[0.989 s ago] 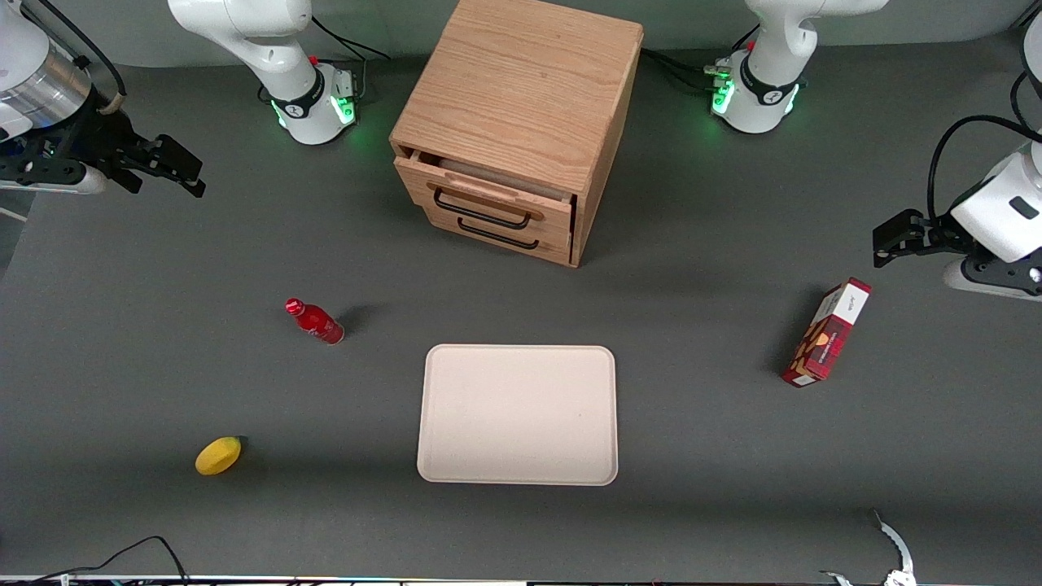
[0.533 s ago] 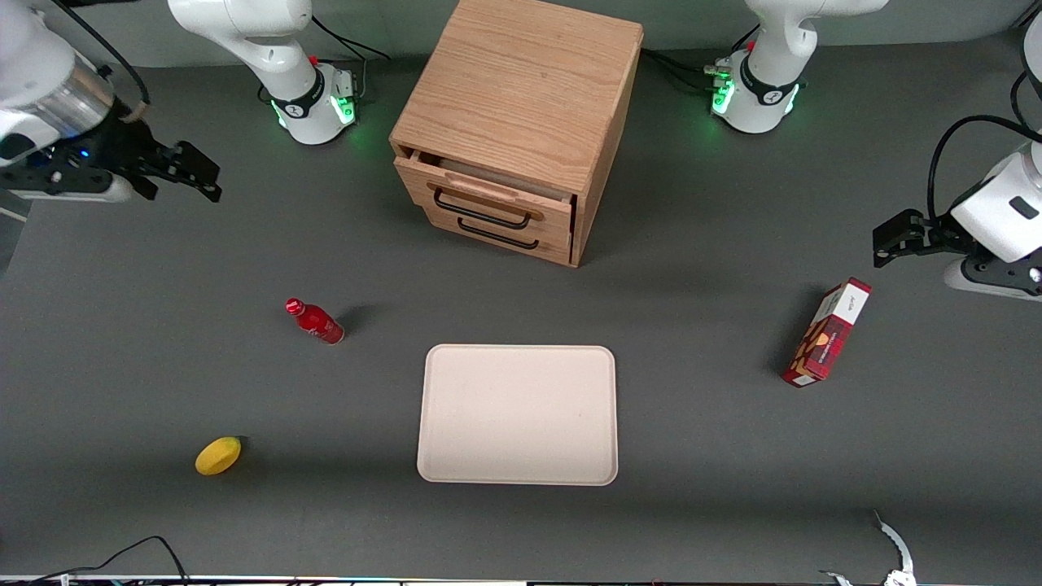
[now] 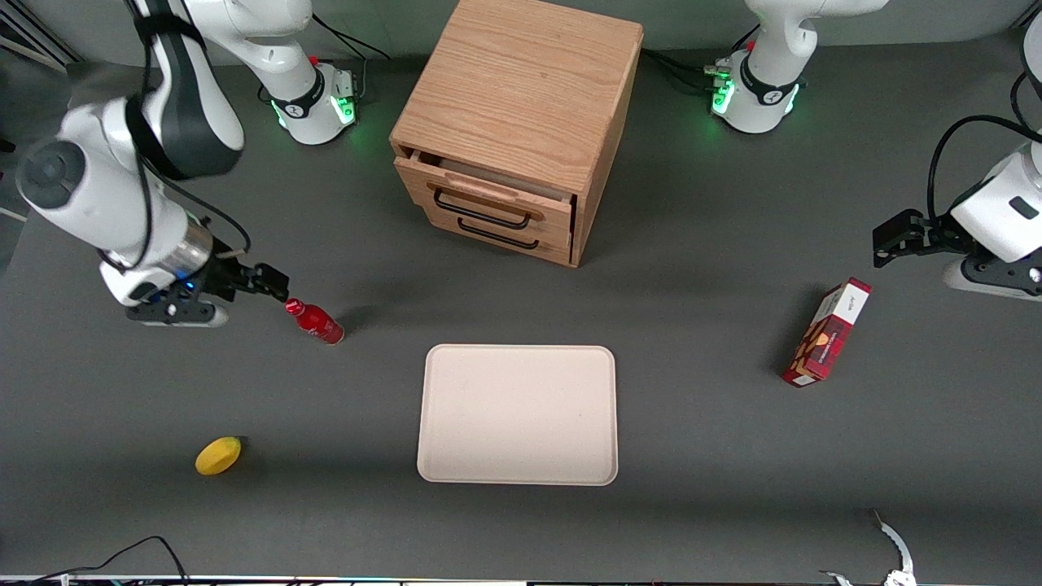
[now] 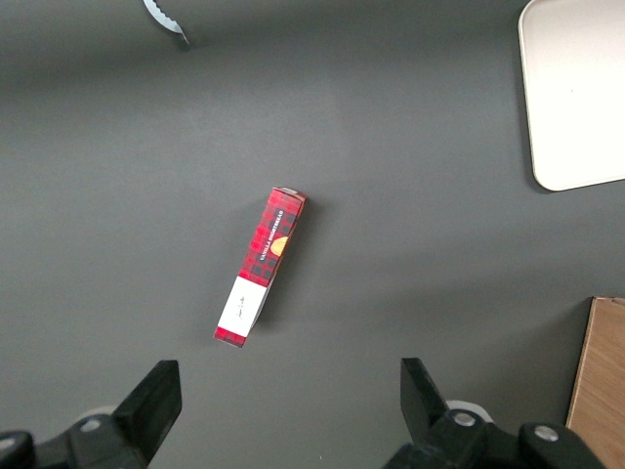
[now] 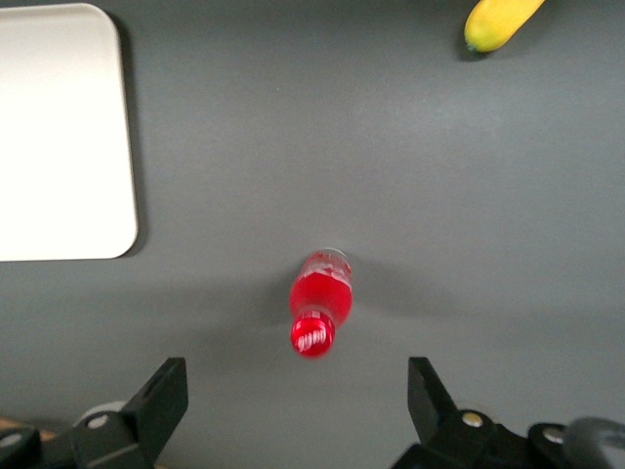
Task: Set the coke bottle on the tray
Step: 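Close the right gripper around the red bottle's body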
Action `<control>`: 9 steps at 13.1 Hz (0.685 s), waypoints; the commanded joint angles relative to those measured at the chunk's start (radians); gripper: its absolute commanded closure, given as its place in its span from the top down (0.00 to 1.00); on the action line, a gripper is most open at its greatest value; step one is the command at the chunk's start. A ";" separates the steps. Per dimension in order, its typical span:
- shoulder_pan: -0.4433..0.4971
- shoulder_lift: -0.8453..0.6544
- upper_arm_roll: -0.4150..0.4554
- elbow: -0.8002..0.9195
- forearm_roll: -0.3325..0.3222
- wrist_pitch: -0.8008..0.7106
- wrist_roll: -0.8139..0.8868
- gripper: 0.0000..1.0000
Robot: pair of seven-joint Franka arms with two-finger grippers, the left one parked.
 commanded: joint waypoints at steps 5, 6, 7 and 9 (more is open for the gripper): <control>0.002 0.024 0.026 -0.158 -0.017 0.190 0.072 1.00; 0.002 0.024 0.028 -0.162 -0.029 0.198 0.072 0.96; 0.001 0.024 0.028 -0.173 -0.049 0.212 0.072 0.90; 0.001 0.024 0.026 -0.179 -0.052 0.224 0.072 0.84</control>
